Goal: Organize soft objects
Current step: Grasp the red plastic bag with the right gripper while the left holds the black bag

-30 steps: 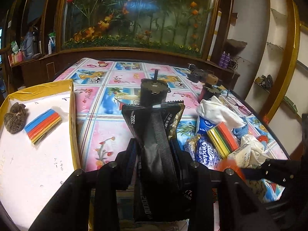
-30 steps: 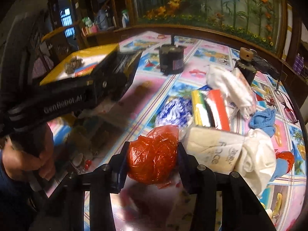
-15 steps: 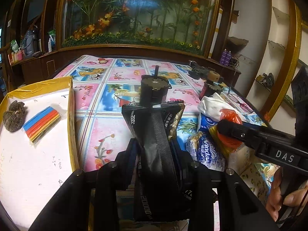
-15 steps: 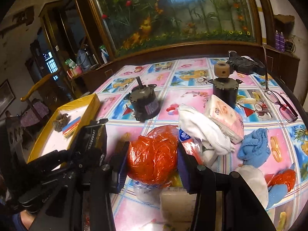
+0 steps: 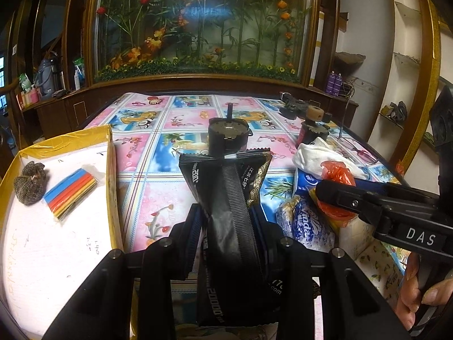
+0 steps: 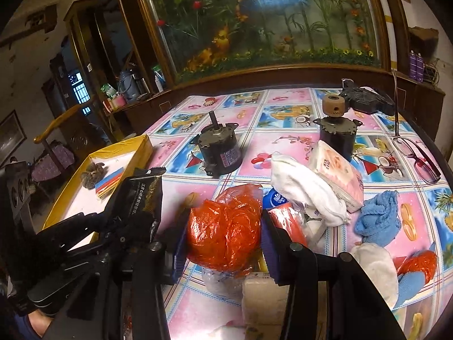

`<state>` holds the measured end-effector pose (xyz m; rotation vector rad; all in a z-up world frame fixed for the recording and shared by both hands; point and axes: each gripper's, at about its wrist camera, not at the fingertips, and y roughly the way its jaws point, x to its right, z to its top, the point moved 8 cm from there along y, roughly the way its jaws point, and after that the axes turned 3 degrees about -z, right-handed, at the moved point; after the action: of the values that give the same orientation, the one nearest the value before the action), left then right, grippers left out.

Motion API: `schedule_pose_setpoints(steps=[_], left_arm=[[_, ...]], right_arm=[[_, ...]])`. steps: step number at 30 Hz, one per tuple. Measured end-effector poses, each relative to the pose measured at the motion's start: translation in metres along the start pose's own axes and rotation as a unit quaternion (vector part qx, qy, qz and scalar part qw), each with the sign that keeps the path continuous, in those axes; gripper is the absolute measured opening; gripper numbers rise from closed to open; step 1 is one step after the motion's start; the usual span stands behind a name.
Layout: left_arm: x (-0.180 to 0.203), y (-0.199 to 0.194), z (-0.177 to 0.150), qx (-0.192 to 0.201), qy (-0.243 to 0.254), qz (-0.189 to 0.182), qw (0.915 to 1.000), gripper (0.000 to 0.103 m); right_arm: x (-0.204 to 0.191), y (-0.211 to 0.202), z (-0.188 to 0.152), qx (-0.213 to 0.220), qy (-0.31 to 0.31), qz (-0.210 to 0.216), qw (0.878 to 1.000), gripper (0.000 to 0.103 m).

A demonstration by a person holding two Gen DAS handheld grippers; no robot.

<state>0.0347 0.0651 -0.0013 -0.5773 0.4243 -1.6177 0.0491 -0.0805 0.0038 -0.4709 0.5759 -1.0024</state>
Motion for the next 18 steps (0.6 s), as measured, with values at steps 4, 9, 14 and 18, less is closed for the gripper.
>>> schedule_pose_setpoints(steps=[4,9,14,18], left_arm=[[-0.0006,-0.0005,-0.0002,0.0,0.001,0.002,1.0,0.034],[-0.0012,-0.0012,0.0006,0.002,0.003,0.002,1.0,0.034],[-0.0014,-0.003,0.0011,0.005,0.004,0.004,1.0,0.034],[-0.002,-0.0075,0.0027,0.013,0.006,0.008,0.9999,0.034]], right_arm=[[0.0002,0.0008,0.0,0.001,-0.001,0.0,1.0,0.049],[0.0004,0.0012,-0.0003,-0.001,-0.002,-0.001,1.0,0.049],[0.0008,0.0003,0.0004,0.004,-0.003,-0.002,1.0,0.049],[0.0009,-0.0006,0.001,0.008,-0.002,-0.002,1.0,0.049]])
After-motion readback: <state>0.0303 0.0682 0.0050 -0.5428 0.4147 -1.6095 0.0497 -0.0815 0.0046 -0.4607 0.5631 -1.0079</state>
